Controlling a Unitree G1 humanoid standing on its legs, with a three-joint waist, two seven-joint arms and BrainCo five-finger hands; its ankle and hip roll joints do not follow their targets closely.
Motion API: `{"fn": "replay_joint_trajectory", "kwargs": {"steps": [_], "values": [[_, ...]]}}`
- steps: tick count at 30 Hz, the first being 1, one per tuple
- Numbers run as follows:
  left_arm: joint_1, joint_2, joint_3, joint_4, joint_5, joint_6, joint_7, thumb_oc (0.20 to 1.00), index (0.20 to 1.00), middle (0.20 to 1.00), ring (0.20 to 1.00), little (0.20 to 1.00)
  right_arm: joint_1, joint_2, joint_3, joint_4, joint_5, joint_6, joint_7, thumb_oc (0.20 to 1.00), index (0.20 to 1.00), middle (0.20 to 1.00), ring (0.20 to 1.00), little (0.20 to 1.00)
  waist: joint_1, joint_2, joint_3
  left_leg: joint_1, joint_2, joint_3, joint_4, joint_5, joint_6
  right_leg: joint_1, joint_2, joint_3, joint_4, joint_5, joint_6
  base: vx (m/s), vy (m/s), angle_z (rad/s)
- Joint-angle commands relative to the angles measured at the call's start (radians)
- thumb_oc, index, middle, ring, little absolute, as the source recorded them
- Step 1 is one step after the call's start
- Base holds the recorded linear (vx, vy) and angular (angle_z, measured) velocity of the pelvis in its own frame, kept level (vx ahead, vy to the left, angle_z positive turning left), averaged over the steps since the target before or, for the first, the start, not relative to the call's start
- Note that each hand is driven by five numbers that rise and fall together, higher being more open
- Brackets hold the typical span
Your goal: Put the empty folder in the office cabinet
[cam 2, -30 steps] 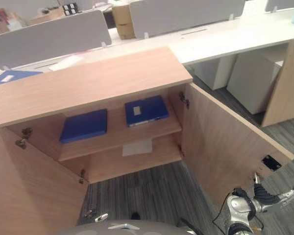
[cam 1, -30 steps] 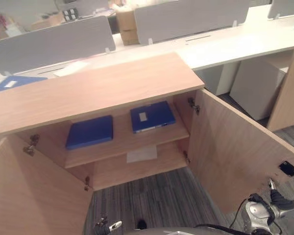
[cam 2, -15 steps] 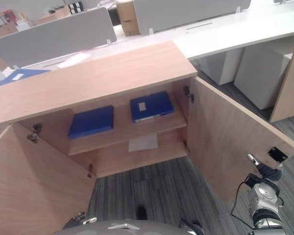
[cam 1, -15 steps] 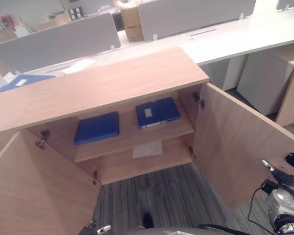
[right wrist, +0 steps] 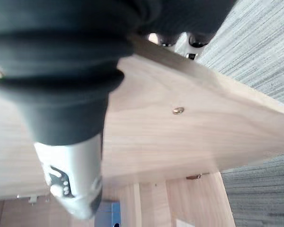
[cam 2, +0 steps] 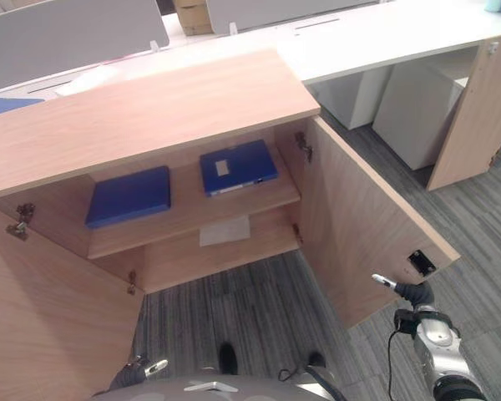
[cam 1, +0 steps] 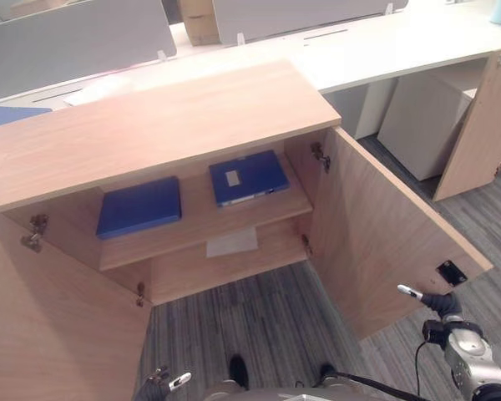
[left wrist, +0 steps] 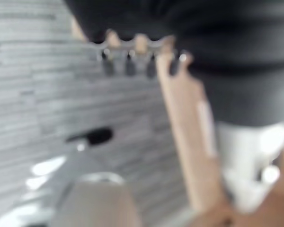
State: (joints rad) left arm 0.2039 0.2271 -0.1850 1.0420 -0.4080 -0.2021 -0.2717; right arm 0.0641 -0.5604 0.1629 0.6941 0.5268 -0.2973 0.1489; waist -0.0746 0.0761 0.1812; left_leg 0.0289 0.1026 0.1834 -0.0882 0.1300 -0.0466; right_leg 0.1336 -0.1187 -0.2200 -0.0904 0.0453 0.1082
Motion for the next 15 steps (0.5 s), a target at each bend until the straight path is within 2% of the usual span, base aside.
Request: {"fn": "replay_joint_trajectory", "kwargs": {"steps": [1,7,13,15], "values": [[-0.052,0.054,0.013,-0.022,-0.013,-0.035,0.036,1.0,1.0,1.0,1.0,1.0,-0.212,0.109,0.14,-0.139,-0.12,-0.029,0.154,1.0,1.0,1.0,1.0,1.0,0.088,-0.062,0.023,0.055,-0.062,0.018,0.012,-0.13,0.009,0.003,0.034,-0.063,0.019,-0.07,-0.052,0.04,0.094,0.0],[-0.043,0.041,0.029,-0.037,-0.046,-0.066,0.085,1.0,1.0,1.0,1.0,1.0,-0.219,0.172,0.282,-0.195,-0.169,-0.014,0.23,1.0,1.0,1.0,1.0,1.0,0.13,-0.075,0.021,0.058,-0.073,-0.014,0.001,-0.133,0.021,0.011,0.031,-0.091,0.023,-0.073,-0.046,0.04,0.076,0.09],[-0.036,0.037,0.035,-0.046,-0.055,-0.106,0.168,1.0,1.0,1.0,1.0,1.0,-0.294,0.228,0.408,-0.201,-0.217,0.022,0.258,1.0,1.0,1.0,1.0,1.0,0.192,-0.092,0.022,0.045,-0.085,-0.048,0.001,-0.137,0.03,0.02,0.025,-0.128,0.023,-0.071,-0.038,0.05,0.064,0.26],[-0.036,0.038,0.037,-0.039,-0.052,-0.118,0.184,1.0,1.0,1.0,1.0,1.0,-0.324,0.254,0.449,-0.2,-0.212,0.03,0.238,1.0,1.0,1.0,1.0,1.0,0.214,-0.098,0.022,0.041,-0.089,-0.06,0.001,-0.137,0.032,0.022,0.021,-0.14,0.025,-0.068,-0.034,0.06,0.048,0.12]]}}
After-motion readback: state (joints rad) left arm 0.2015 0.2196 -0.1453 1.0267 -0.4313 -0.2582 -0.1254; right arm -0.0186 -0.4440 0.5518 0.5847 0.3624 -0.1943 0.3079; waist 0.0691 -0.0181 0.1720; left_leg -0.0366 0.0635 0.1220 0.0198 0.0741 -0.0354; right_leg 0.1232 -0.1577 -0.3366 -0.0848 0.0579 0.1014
